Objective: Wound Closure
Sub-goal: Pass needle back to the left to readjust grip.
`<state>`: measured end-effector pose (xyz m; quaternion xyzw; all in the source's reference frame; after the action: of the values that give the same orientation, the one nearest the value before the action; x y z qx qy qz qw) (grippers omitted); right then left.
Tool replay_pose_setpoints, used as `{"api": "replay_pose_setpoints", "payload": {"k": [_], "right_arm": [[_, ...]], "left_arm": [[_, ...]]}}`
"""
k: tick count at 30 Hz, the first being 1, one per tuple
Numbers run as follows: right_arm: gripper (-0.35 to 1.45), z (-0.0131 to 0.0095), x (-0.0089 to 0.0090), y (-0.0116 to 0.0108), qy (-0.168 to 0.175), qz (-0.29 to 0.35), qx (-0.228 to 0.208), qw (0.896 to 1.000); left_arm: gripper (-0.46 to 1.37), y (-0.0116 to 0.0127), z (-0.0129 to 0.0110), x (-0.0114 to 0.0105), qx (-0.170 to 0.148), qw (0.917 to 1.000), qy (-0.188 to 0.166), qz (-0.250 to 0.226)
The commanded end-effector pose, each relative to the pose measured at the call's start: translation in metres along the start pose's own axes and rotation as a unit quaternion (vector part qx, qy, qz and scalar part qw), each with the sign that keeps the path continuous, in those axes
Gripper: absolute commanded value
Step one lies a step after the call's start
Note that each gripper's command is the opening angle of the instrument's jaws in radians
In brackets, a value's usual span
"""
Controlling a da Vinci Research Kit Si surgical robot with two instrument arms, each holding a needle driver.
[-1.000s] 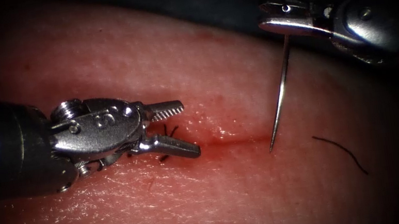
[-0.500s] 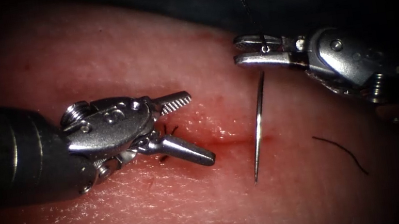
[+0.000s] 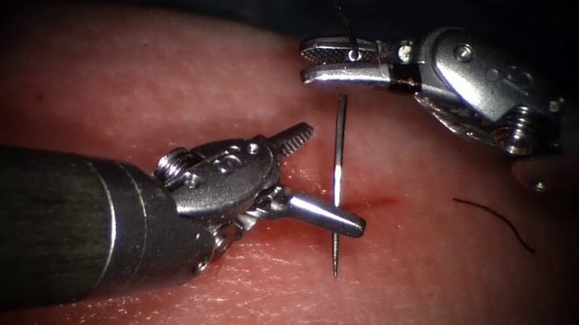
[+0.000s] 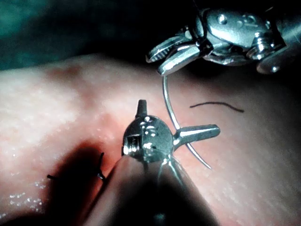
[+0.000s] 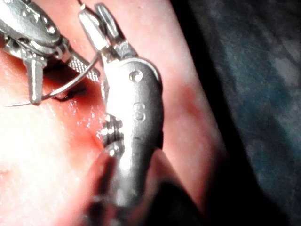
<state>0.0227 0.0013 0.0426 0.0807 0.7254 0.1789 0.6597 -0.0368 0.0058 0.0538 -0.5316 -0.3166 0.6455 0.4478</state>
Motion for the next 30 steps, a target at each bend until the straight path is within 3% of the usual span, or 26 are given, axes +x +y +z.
{"api": "replay_pose_setpoints", "payload": {"k": [1, 7, 10, 13, 17, 18, 28, 30], "right_arm": [[-0.35, 0.0002, 0.0, -0.0001, 0.001, 0.0, 0.001, 1.0], [-0.35, 0.0012, 0.0001, -0.0003, 0.004, 0.001, 0.001, 1.0], [-0.35, 0.0011, 0.0, -0.0004, 0.002, 0.0, 0.001, 1.0], [-0.35, 0.0009, 0.0001, -0.0005, 0.002, 0.0, 0.002, 1.0], [-0.35, 0.0009, 0.0001, -0.0006, 0.002, 0.0, 0.001, 1.0], [-0.35, 0.001, 0.0001, -0.0007, 0.002, 0.0, 0.0, 1.0], [-0.35, 0.0011, 0.0004, -0.0008, 0.001, -0.001, -0.005, 1.0], [-0.35, 0.0011, 0.0007, -0.0011, -0.004, -0.007, -0.029, 1.0]], "left_arm": [[1.16, 0.0001, 0.0001, 0.0, -0.011, 0.9999, 0.007, -0.01], [1.08, 0.0002, -0.0001, 0.0002, -0.058, 0.9963, 0.039, -0.05], [0.75, 0.0003, -0.0006, 0.0001, -0.072, 0.9942, 0.04, -0.069], [0.06, 0.0002, -0.0014, -0.0001, -0.081, 0.9924, 0.035, -0.086], [-0.17, 0.0002, -0.002, -0.0002, -0.084, 0.992, 0.033, -0.088], [-0.35, 0.0002, -0.0019, -0.0003, -0.084, 0.9921, 0.033, -0.088], [-0.35, 0.0, -0.0019, -0.0005, -0.101, 0.987, 0.023, -0.123], [-0.35, 0.0, -0.0021, -0.0004, -0.104, 0.9839, 0.022, -0.143]]}}
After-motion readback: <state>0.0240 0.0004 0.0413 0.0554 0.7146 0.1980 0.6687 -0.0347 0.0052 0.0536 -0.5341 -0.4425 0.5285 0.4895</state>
